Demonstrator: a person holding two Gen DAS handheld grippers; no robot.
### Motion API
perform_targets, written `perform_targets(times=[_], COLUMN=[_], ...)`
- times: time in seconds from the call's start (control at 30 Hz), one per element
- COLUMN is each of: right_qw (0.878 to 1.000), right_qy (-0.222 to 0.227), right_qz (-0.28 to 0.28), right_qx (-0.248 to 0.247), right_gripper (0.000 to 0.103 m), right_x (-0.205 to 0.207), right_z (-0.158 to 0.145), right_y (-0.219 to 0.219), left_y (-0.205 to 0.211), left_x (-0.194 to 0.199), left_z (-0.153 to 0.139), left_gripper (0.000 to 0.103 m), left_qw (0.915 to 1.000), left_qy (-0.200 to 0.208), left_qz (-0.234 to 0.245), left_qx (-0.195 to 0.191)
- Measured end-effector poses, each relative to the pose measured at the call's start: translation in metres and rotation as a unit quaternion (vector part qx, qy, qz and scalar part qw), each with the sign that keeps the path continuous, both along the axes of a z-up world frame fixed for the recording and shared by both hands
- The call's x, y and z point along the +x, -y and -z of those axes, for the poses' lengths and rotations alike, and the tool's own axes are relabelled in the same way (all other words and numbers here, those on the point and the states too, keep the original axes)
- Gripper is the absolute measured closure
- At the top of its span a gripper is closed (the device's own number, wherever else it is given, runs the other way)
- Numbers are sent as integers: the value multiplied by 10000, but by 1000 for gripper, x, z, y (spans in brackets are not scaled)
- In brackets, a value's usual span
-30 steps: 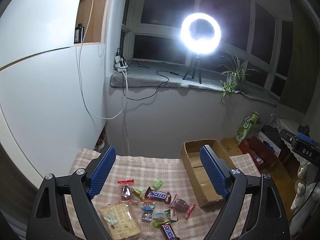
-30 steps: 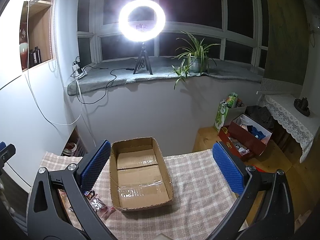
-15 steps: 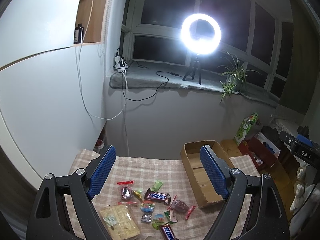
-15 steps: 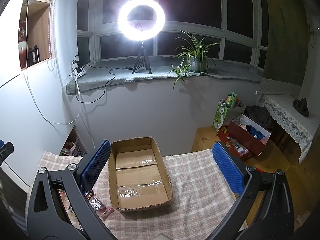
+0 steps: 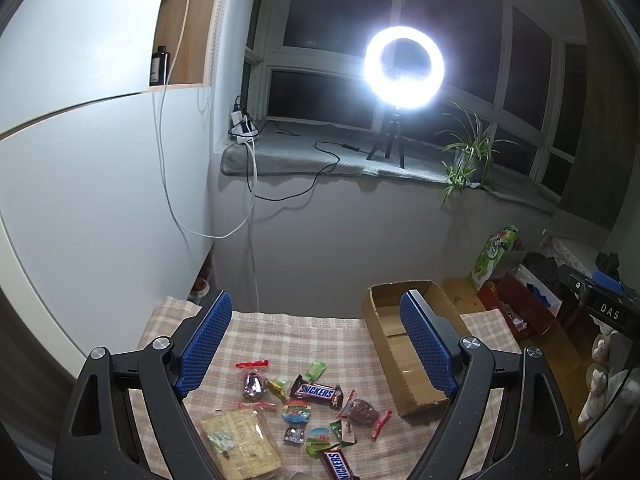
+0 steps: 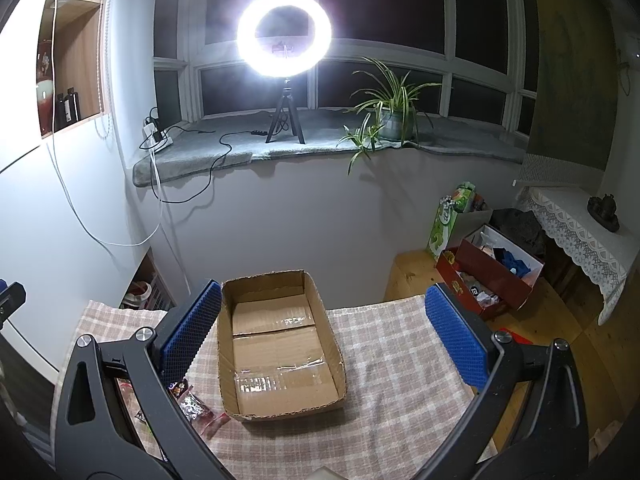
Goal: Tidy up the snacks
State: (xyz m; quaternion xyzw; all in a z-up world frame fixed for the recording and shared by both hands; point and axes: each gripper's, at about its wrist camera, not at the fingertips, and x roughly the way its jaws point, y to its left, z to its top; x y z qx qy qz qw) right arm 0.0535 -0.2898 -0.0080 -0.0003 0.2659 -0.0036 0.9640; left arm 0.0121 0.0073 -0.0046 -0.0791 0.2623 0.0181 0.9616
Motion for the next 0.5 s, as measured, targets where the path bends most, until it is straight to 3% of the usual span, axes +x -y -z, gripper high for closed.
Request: perform_targets(times=[0.5], right_qw=[10000], right_qy=[-57], right_qz=[21], right_qx=[-32], right_gripper=[0], right_x=[-5], right_z=[10], right_y=[4], left_y=[0], left_x=[-4], left_z=[2], left_gripper=[16], left_qw=[10000], left_qy=[-47], left_qz=[3], left_qx=[0])
